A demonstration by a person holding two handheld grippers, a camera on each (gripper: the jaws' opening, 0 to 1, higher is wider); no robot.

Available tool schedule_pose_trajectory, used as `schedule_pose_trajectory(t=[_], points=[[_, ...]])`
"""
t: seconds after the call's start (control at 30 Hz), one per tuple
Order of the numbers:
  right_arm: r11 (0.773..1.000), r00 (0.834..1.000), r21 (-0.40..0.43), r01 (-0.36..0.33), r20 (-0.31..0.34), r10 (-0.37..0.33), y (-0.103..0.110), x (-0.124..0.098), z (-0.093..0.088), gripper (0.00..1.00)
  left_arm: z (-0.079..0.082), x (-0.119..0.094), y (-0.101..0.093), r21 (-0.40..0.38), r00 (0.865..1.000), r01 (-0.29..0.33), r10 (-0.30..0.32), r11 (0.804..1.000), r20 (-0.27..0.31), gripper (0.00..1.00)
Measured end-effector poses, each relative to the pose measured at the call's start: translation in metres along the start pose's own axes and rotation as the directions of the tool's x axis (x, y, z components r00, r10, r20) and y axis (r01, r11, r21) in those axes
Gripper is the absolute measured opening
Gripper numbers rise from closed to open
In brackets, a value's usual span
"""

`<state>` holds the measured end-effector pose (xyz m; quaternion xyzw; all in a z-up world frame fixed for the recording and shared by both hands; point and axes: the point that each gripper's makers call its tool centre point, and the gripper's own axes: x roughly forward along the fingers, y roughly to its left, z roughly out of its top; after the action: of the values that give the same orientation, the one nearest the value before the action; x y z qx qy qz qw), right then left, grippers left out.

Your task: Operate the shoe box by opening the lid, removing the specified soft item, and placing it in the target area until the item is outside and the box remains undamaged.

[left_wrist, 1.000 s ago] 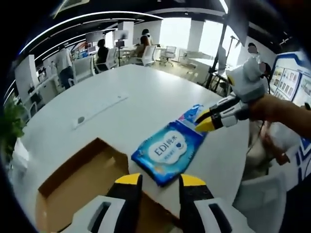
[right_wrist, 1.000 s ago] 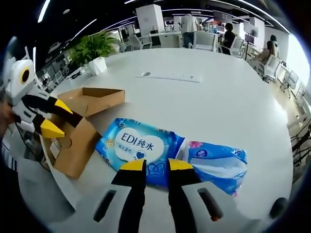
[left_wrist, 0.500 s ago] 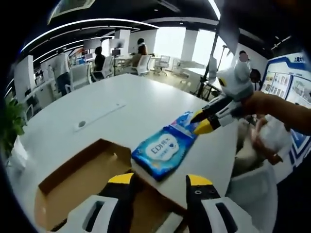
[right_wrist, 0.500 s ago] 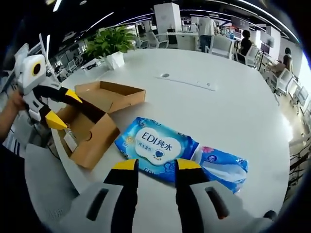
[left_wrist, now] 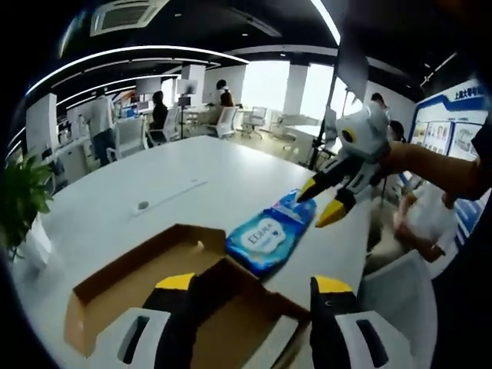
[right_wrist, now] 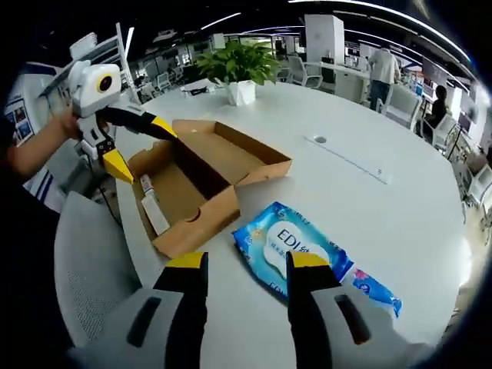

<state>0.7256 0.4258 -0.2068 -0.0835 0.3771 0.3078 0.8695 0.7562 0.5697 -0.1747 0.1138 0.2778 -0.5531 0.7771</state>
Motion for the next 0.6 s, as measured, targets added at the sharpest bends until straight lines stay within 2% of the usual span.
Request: schedule_pose_trajectory(t=[0.17,0.4,0.6], points=[[0.997,0.999,-0.067,-0.048,-0.016,0.047,0.014,0.005,0.009,0.4,-0.003,-0.017,0.004,0.012,0.999,-0.02,0.02,1.0,0.027,0.66],[0.98,0.992,-0.159,-0.124,-0.048,0.118,0.036,0.015,0.019,0.42,-0.012,-0.037,0.008,0.03,0.999,-0.032,0.03,0.999,0.039,0.73],[0.941,0.977,-0.268,-0.208,-0.101,0.188,0.054,0.027,0.023,0.46,-0.022,-0.05,0.007,0.045,0.998,-0.046,0.045,0.998,0.031,0.79]])
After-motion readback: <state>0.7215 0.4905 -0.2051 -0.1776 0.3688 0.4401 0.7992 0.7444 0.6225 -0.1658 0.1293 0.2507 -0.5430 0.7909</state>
